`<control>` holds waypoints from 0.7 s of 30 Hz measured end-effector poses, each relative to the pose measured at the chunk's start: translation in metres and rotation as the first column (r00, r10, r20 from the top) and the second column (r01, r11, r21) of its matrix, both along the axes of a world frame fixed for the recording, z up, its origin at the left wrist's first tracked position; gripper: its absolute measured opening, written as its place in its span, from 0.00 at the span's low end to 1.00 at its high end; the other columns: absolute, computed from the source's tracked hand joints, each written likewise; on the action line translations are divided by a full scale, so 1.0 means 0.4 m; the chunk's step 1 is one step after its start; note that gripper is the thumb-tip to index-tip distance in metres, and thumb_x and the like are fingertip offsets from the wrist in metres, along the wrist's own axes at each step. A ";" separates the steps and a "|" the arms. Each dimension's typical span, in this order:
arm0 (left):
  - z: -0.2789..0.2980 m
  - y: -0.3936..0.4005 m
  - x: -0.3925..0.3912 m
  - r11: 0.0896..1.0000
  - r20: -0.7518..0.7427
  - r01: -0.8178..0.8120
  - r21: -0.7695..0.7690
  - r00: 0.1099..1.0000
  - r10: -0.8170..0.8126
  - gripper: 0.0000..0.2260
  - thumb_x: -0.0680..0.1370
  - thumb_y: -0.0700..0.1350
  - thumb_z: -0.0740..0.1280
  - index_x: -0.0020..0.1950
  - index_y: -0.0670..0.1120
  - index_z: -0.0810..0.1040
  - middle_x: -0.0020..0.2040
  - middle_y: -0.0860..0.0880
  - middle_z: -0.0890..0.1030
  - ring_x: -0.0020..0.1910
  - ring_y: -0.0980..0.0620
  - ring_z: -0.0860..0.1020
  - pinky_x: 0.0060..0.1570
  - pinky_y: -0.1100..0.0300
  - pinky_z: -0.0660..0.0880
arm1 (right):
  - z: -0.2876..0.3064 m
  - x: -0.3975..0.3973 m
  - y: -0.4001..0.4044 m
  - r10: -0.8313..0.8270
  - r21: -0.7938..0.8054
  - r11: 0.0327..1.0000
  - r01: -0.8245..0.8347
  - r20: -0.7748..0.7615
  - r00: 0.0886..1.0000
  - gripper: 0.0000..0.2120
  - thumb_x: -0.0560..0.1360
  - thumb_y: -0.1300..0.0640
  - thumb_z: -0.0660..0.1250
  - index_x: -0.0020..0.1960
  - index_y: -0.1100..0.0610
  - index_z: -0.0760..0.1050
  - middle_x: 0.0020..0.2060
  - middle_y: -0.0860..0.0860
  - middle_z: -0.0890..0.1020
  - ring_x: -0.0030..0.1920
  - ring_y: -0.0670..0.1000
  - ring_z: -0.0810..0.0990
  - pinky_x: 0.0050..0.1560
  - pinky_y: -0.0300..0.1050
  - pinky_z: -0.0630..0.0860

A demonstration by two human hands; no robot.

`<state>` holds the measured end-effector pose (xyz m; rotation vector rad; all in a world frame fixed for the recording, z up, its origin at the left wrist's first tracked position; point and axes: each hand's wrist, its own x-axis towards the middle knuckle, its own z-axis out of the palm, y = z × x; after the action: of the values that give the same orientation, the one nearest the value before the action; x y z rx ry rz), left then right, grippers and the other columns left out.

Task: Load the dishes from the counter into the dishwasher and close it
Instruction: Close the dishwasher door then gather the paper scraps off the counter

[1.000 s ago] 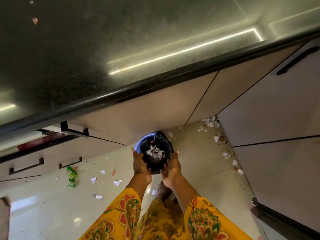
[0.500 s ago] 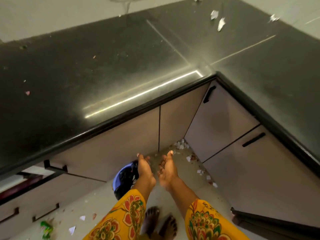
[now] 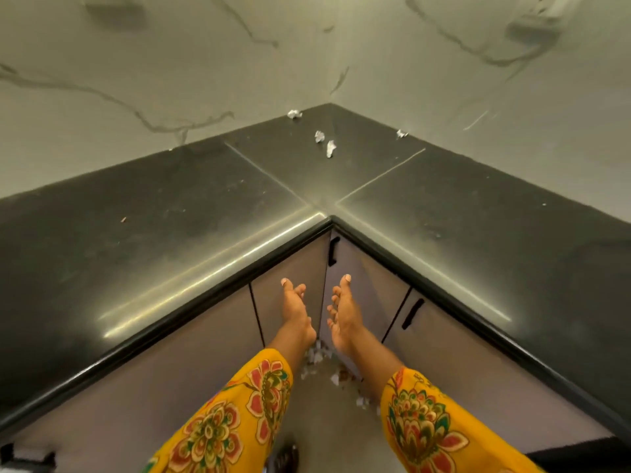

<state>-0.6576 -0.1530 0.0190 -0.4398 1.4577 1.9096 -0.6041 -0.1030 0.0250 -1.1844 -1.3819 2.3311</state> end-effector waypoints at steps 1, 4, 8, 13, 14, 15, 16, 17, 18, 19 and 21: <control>0.010 0.034 -0.016 1.000 -0.033 0.021 0.008 0.999 -0.021 0.28 0.81 0.62 0.46 0.72 0.47 0.69 0.76 0.49 0.61 0.76 0.49 0.54 0.72 0.51 0.51 | 0.017 -0.006 0.023 -0.017 0.029 0.999 0.018 -0.018 1.000 0.33 0.78 0.35 0.44 0.77 0.53 0.52 0.77 0.50 0.53 0.76 0.54 0.54 0.74 0.51 0.50; 0.075 0.137 -0.053 0.992 -0.084 0.098 0.076 0.992 -0.091 0.28 0.81 0.61 0.47 0.69 0.45 0.71 0.76 0.48 0.61 0.76 0.48 0.54 0.73 0.51 0.50 | 0.061 -0.042 0.117 -0.070 0.071 0.995 0.076 -0.078 0.995 0.33 0.79 0.36 0.45 0.77 0.54 0.53 0.76 0.52 0.54 0.76 0.55 0.54 0.73 0.51 0.51; 0.128 0.269 -0.123 0.976 -0.099 0.160 0.151 0.984 -0.146 0.26 0.81 0.60 0.48 0.69 0.44 0.70 0.74 0.46 0.64 0.74 0.48 0.60 0.66 0.53 0.59 | 0.101 -0.134 0.231 -0.144 0.080 0.985 0.156 -0.143 0.979 0.32 0.79 0.38 0.48 0.76 0.58 0.56 0.75 0.56 0.59 0.74 0.56 0.59 0.72 0.50 0.57; 0.177 0.385 -0.229 0.951 -0.137 0.240 0.196 0.967 -0.216 0.26 0.82 0.58 0.51 0.72 0.41 0.66 0.73 0.45 0.66 0.72 0.45 0.64 0.60 0.57 0.63 | 0.161 -0.245 0.338 -0.166 0.069 0.981 0.181 -0.189 0.968 0.32 0.79 0.39 0.51 0.74 0.60 0.58 0.72 0.57 0.64 0.70 0.56 0.66 0.66 0.48 0.65; 0.180 0.406 -0.249 0.949 -0.153 0.256 0.181 0.961 -0.230 0.26 0.82 0.58 0.51 0.72 0.42 0.66 0.73 0.46 0.65 0.73 0.46 0.63 0.62 0.56 0.63 | 0.169 -0.260 0.356 -0.174 0.074 0.979 0.190 -0.184 0.967 0.32 0.79 0.39 0.51 0.75 0.59 0.57 0.73 0.56 0.63 0.72 0.56 0.63 0.67 0.48 0.63; 0.178 0.426 -0.269 0.950 -0.168 0.267 0.161 0.956 -0.240 0.26 0.81 0.59 0.51 0.72 0.42 0.66 0.74 0.46 0.64 0.73 0.46 0.61 0.66 0.54 0.61 | 0.174 -0.276 0.373 -0.184 0.086 0.976 0.201 -0.174 0.967 0.32 0.79 0.38 0.51 0.75 0.57 0.57 0.74 0.56 0.61 0.73 0.55 0.61 0.69 0.49 0.61; 0.175 0.445 -0.288 0.952 -0.184 0.274 0.138 0.951 -0.248 0.27 0.81 0.59 0.51 0.72 0.43 0.66 0.74 0.45 0.63 0.74 0.46 0.60 0.68 0.53 0.60 | 0.176 -0.290 0.390 -0.194 0.108 0.971 0.213 -0.160 0.968 0.32 0.79 0.38 0.50 0.76 0.56 0.57 0.75 0.55 0.60 0.74 0.55 0.59 0.71 0.49 0.58; 0.169 0.463 -0.307 0.951 -0.197 0.284 0.123 0.946 -0.257 0.27 0.81 0.59 0.51 0.72 0.43 0.66 0.75 0.45 0.63 0.75 0.46 0.59 0.70 0.53 0.58 | 0.174 -0.302 0.407 -0.206 0.139 0.964 0.227 -0.148 0.967 0.32 0.78 0.37 0.50 0.76 0.55 0.56 0.75 0.54 0.59 0.74 0.54 0.58 0.71 0.49 0.56; 0.164 0.479 -0.322 0.947 -0.210 0.300 0.112 0.939 -0.273 0.27 0.81 0.59 0.51 0.72 0.43 0.67 0.75 0.44 0.63 0.75 0.46 0.58 0.71 0.53 0.56 | 0.172 -0.312 0.423 -0.217 0.171 0.956 0.239 -0.136 0.967 0.32 0.78 0.36 0.50 0.76 0.54 0.56 0.75 0.53 0.59 0.74 0.53 0.58 0.71 0.49 0.56; 0.156 0.495 -0.336 0.944 -0.221 0.315 0.104 0.932 -0.287 0.27 0.81 0.59 0.51 0.72 0.43 0.66 0.75 0.44 0.62 0.75 0.47 0.57 0.72 0.52 0.55 | 0.169 -0.320 0.438 -0.227 0.197 0.948 0.250 -0.130 0.965 0.32 0.78 0.36 0.50 0.76 0.53 0.56 0.75 0.52 0.59 0.75 0.52 0.58 0.71 0.48 0.55; 0.145 0.520 -0.353 0.936 -0.238 0.338 0.096 0.921 -0.308 0.27 0.81 0.59 0.51 0.73 0.44 0.65 0.76 0.45 0.60 0.76 0.46 0.56 0.72 0.52 0.53 | 0.160 -0.327 0.466 -0.237 0.236 0.936 0.260 -0.123 0.964 0.31 0.79 0.37 0.50 0.76 0.53 0.56 0.75 0.51 0.59 0.75 0.51 0.57 0.72 0.47 0.55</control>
<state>-0.7987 0.0549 0.0769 0.0786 1.4231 1.8123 -0.7351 0.0835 0.0888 -1.0902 -1.3578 1.9473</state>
